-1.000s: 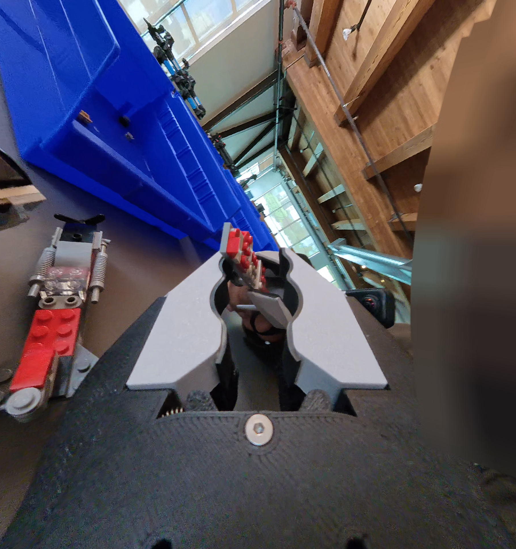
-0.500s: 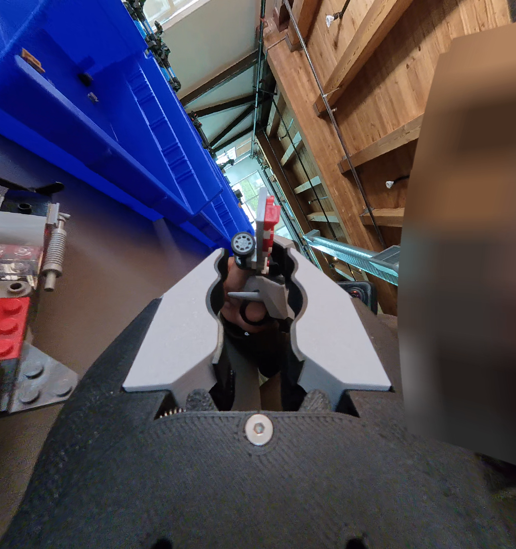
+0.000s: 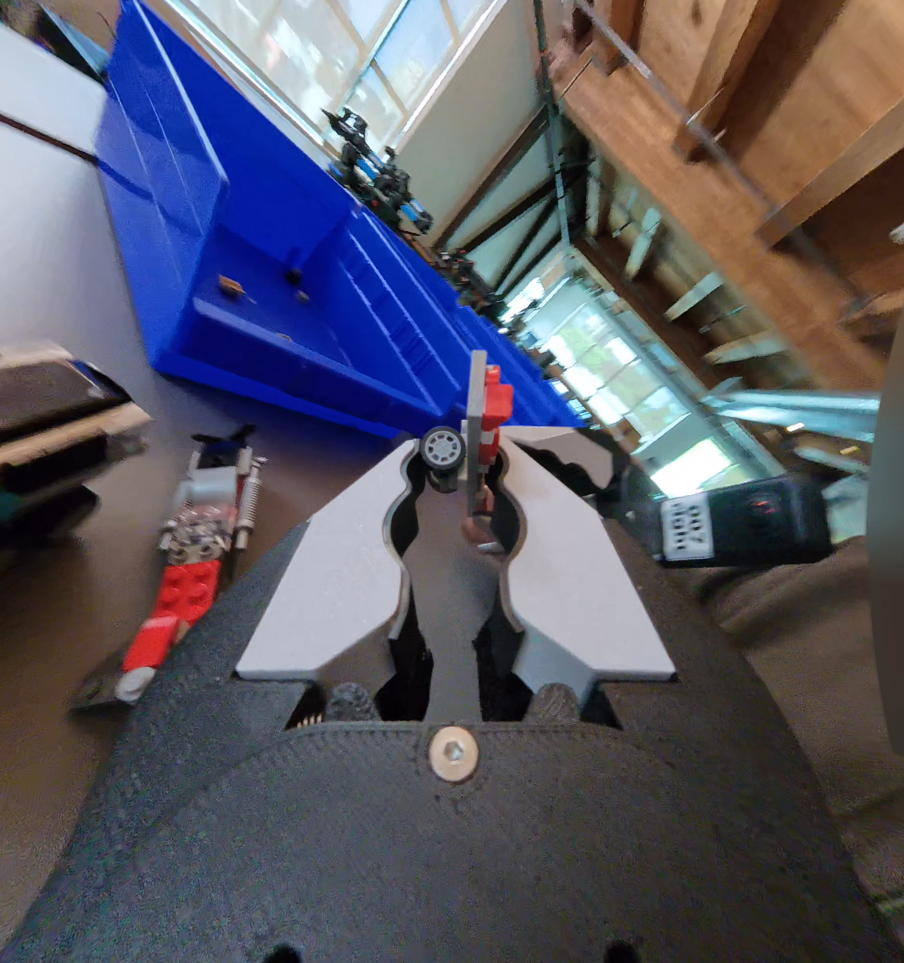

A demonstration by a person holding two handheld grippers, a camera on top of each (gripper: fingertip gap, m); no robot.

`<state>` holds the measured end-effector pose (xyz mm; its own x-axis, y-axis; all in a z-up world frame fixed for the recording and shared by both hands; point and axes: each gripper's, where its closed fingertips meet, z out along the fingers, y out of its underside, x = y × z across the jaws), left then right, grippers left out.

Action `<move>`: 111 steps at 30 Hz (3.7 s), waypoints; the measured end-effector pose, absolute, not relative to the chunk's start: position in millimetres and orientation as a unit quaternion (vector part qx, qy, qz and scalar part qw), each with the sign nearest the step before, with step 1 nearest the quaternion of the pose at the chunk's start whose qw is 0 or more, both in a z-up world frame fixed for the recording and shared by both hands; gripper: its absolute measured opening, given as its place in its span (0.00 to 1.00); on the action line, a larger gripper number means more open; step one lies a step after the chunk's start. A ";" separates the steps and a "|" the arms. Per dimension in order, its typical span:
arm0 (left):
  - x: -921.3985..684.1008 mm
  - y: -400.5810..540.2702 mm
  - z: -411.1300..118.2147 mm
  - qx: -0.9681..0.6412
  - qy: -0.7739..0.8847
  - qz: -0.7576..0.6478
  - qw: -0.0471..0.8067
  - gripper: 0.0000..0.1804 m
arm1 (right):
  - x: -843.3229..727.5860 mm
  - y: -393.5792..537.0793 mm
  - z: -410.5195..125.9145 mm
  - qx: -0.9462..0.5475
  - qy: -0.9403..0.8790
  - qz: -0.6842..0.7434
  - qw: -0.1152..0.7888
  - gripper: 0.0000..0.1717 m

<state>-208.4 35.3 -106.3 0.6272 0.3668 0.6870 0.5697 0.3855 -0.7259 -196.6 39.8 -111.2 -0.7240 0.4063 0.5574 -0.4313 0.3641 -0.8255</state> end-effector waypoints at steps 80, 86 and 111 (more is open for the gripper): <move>-208.3 30.3 -133.7 -0.534 -0.509 -0.075 0.671 0.13 | -198.3 27.6 -131.9 0.056 -0.750 0.439 0.492 0.15; -208.2 26.5 -113.6 -0.595 -0.440 0.064 0.670 0.13 | -207.2 32.3 -134.4 0.013 -0.765 0.459 0.452 0.26; -199.6 42.5 -130.0 -0.595 -0.460 -0.012 0.659 0.14 | -210.2 29.3 -141.3 0.036 -0.768 0.415 0.486 0.17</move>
<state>-199.6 42.5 -130.0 0.5769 0.5314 0.6203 0.5632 0.2913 -0.7733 -210.2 29.3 -141.3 -0.5256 0.3486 0.7760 -0.4581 0.6527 -0.6035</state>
